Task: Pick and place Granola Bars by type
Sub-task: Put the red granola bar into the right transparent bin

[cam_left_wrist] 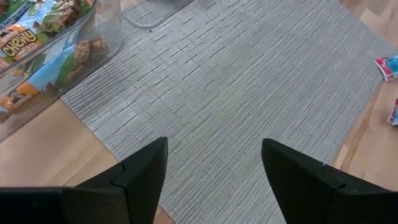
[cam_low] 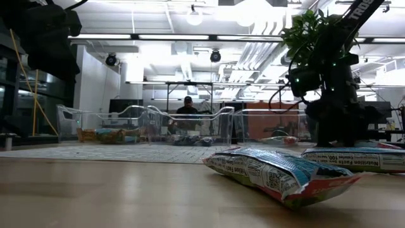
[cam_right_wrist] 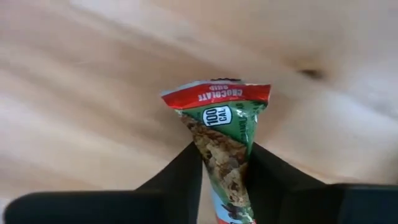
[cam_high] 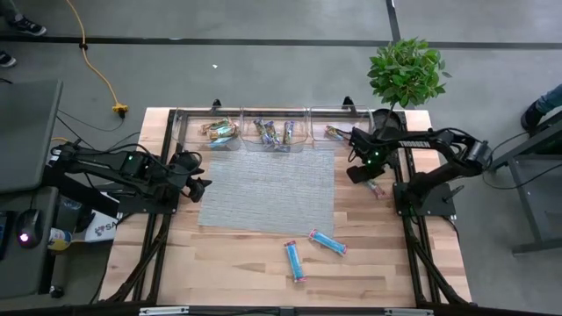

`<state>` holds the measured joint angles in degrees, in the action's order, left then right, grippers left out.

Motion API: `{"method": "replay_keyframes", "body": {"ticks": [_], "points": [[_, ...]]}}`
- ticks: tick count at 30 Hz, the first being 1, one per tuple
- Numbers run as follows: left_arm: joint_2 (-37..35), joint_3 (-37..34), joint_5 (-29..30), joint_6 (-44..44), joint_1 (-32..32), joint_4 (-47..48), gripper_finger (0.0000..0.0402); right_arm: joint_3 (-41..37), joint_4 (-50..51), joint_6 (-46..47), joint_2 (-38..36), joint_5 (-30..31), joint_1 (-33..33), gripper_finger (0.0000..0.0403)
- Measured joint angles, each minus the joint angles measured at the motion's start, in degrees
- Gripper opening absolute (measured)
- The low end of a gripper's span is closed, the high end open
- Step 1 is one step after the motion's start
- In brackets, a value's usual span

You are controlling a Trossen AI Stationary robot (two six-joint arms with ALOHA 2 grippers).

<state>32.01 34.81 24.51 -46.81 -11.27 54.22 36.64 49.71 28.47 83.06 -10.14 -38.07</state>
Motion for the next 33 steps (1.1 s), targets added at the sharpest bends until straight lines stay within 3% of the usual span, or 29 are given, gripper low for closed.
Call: {"method": "replay_keyframes", "body": {"ticks": [6,10,19,24,26,33], "points": [[0.0,0.0,0.0,0.0,0.0,0.0,0.0256,-0.1,-1.7,1.2,-2.1,-5.4,3.0,0.0067],[0.0,0.0,0.1,0.0,0.0,0.0,0.0256,-0.1,-8.0,2.8,-4.6,-8.1,6.2,0.0065],[0.0,0.0,0.1,0.0,0.0,0.0,0.0256,-0.1,-36.4,9.2,-10.3,-9.7,10.8,0.0064],[0.0,0.0,0.1,0.0,0.0,0.0,0.0256,0.1,-52.3,10.1,-11.6,-3.3,10.4,0.0064],[0.0,0.0,0.2,0.0,0.0,0.0,0.0256,1.5,-54.2,8.9,-11.6,-0.7,9.6,0.0064],[0.0,0.0,0.3,0.0,0.0,0.0,0.0256,15.3,-37.3,-4.7,-11.3,15.1,6.1,0.0064]]}}
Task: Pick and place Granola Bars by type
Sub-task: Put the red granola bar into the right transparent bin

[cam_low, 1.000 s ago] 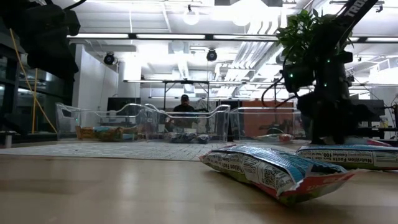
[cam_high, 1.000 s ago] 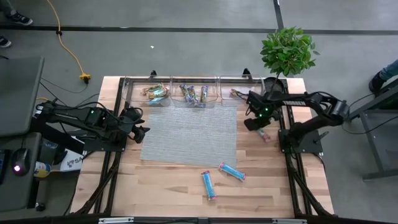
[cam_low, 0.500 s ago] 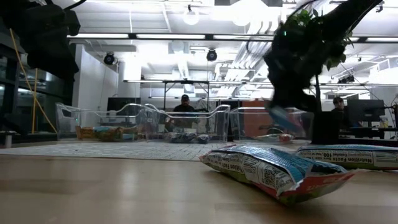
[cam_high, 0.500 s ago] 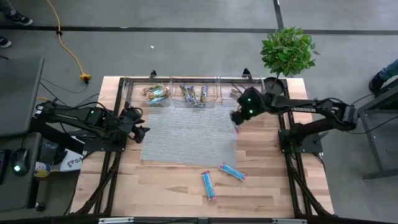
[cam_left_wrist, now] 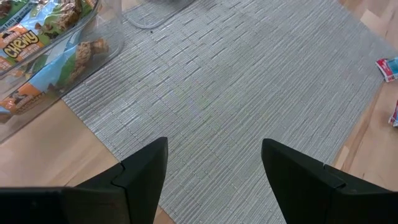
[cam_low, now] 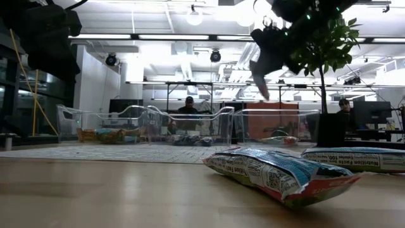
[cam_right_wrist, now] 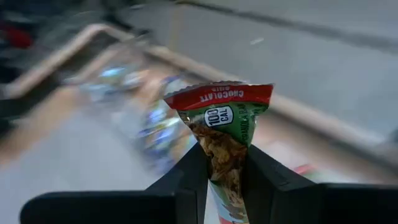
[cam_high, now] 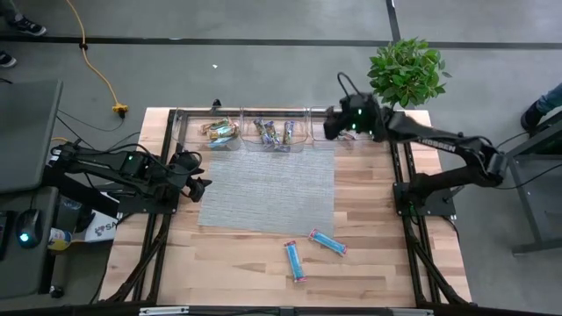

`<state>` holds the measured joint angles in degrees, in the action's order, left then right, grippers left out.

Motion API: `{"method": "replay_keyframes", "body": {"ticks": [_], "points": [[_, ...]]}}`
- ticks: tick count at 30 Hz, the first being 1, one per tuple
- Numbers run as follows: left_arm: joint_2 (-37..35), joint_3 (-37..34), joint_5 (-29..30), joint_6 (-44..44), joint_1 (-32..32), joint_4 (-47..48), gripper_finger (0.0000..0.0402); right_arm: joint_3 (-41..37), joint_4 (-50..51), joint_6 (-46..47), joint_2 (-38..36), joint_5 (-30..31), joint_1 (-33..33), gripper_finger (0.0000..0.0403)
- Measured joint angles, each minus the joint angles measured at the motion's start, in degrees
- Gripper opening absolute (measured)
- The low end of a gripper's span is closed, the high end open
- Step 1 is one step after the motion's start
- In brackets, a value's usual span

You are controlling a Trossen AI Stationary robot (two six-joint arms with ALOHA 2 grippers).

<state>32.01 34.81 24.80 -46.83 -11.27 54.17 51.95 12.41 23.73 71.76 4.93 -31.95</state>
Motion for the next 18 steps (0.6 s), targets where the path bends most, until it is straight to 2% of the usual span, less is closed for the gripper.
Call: {"method": "replay_keyframes", "body": {"ticks": [3,8,12,18], "points": [[0.0,0.0,0.0,0.0,0.0,0.0,0.0256,7.3,8.7,-5.5,1.5,4.7,-2.1,0.0064],[0.0,0.0,0.0,-0.2,0.0,0.0,0.0256,18.1,23.9,-10.2,7.8,7.0,-5.3,0.0064],[0.0,0.0,0.0,-0.2,0.0,0.0,0.0256,24.1,31.9,-12.3,14.4,7.1,-7.2,0.0064],[0.0,0.0,0.0,-1.4,0.0,0.0,0.0256,28.7,39.2,-11.9,23.9,5.2,-8.3,0.0064]]}}
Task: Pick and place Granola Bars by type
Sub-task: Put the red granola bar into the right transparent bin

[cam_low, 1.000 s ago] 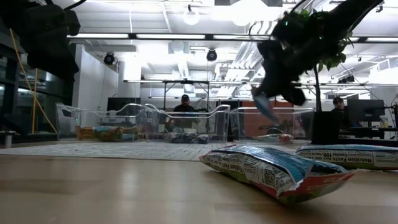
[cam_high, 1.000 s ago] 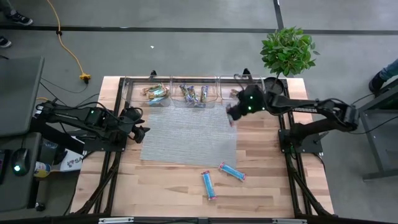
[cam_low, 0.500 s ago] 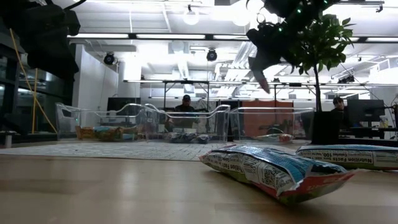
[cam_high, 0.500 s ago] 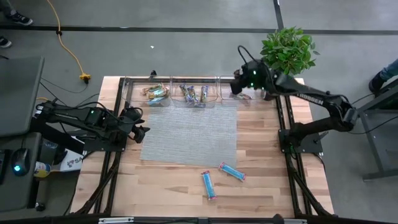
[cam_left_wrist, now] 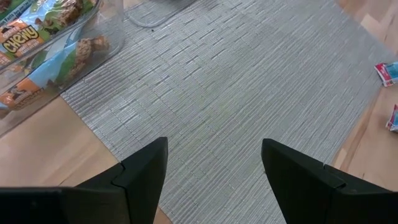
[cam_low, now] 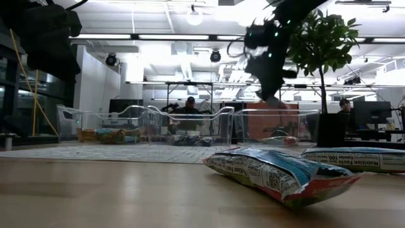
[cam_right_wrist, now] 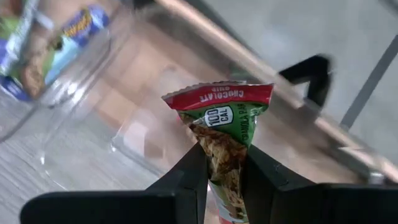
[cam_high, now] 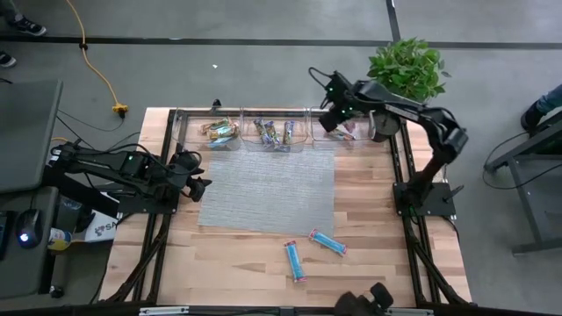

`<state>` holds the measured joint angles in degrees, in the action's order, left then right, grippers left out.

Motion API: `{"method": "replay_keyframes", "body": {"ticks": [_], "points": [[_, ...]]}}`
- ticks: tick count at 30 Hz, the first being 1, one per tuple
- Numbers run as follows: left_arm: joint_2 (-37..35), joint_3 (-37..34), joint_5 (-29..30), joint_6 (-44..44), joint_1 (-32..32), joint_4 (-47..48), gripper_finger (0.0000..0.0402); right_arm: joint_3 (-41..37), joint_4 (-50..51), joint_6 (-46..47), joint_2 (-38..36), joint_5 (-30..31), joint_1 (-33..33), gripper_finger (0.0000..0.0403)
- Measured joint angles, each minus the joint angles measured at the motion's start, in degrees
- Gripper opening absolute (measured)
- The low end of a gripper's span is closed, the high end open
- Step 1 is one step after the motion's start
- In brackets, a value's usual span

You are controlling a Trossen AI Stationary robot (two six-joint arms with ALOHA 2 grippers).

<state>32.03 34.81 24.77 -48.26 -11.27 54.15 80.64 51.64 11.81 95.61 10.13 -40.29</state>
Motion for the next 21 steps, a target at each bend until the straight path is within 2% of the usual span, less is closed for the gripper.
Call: {"method": "replay_keyframes", "body": {"ticks": [6,13,17,21], "points": [[0.0,0.0,0.0,-0.1,0.0,0.0,0.0256,0.4,0.5,-0.1,4.8,-1.5,0.7,0.0071],[0.0,0.0,-0.2,-0.1,0.0,0.0,0.0256,0.4,0.3,-2.2,5.5,-2.4,0.7,0.0132],[0.0,0.0,-0.2,-0.1,0.0,0.0,0.0256,0.4,-2.0,-4.1,4.3,-5.6,1.2,0.0167],[0.0,0.0,-0.2,-0.1,0.0,0.1,0.0256,0.4,-6.2,-5.6,2.3,-8.5,2.7,0.0181]]}}
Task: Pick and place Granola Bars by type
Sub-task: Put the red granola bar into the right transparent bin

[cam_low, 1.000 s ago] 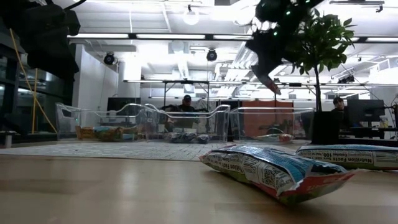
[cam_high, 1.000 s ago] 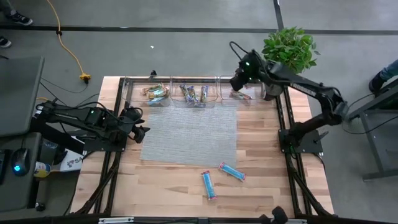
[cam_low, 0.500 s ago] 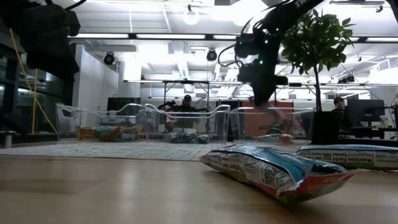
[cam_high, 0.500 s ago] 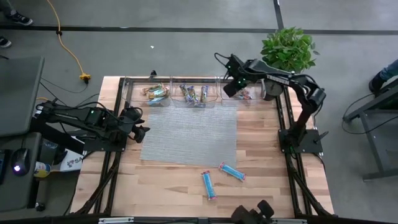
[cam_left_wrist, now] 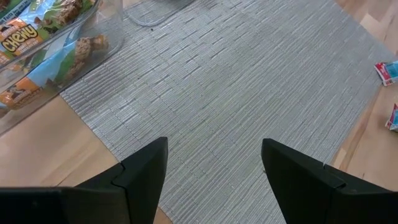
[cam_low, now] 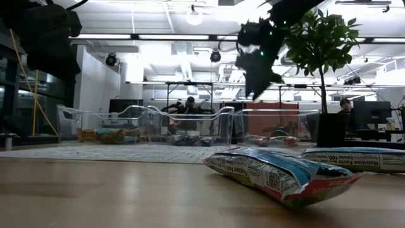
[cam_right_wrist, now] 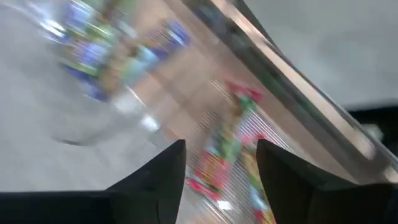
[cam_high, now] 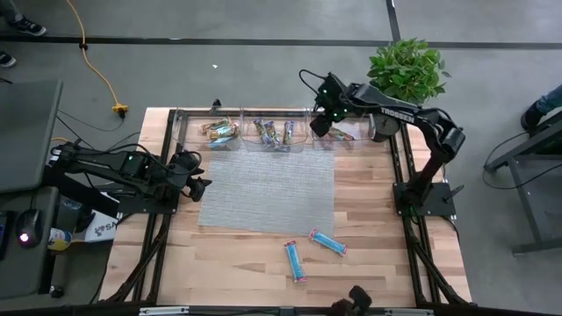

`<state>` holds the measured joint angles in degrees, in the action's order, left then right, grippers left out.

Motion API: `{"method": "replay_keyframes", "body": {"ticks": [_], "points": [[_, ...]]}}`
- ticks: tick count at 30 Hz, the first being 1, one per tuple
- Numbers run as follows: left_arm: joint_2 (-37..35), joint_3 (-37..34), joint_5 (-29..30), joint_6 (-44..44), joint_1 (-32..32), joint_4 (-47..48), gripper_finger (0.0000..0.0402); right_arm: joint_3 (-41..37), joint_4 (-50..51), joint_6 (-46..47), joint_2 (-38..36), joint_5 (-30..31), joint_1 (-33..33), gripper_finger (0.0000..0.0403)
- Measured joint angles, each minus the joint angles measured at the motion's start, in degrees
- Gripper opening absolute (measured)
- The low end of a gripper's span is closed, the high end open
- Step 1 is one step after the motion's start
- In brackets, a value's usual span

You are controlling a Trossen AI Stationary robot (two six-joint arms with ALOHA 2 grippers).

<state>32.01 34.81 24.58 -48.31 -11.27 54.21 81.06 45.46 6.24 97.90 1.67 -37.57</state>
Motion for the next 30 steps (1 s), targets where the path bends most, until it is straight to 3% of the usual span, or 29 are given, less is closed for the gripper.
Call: {"method": "replay_keyframes", "body": {"ticks": [6,11,19,23,30], "points": [[0.0,0.0,0.0,0.0,0.0,0.0,0.0256,0.0,-6.4,2.3,-3.0,-11.4,5.7,0.0184],[0.0,0.0,0.0,0.0,0.0,0.1,0.0256,0.0,-4.7,7.4,-3.0,-18.1,15.8,0.0184],[0.0,0.0,0.1,0.0,0.0,0.5,0.0256,-0.7,13.1,16.0,-3.0,-9.1,35.4,0.0184],[0.0,0.0,0.1,0.5,0.0,0.5,0.0256,-3.7,13.5,24.4,-3.0,-5.0,44.9,0.0184],[0.0,0.0,0.0,0.5,0.0,0.5,0.0256,-12.3,8.4,40.4,-3.0,-4.9,55.1,0.0184]]}}
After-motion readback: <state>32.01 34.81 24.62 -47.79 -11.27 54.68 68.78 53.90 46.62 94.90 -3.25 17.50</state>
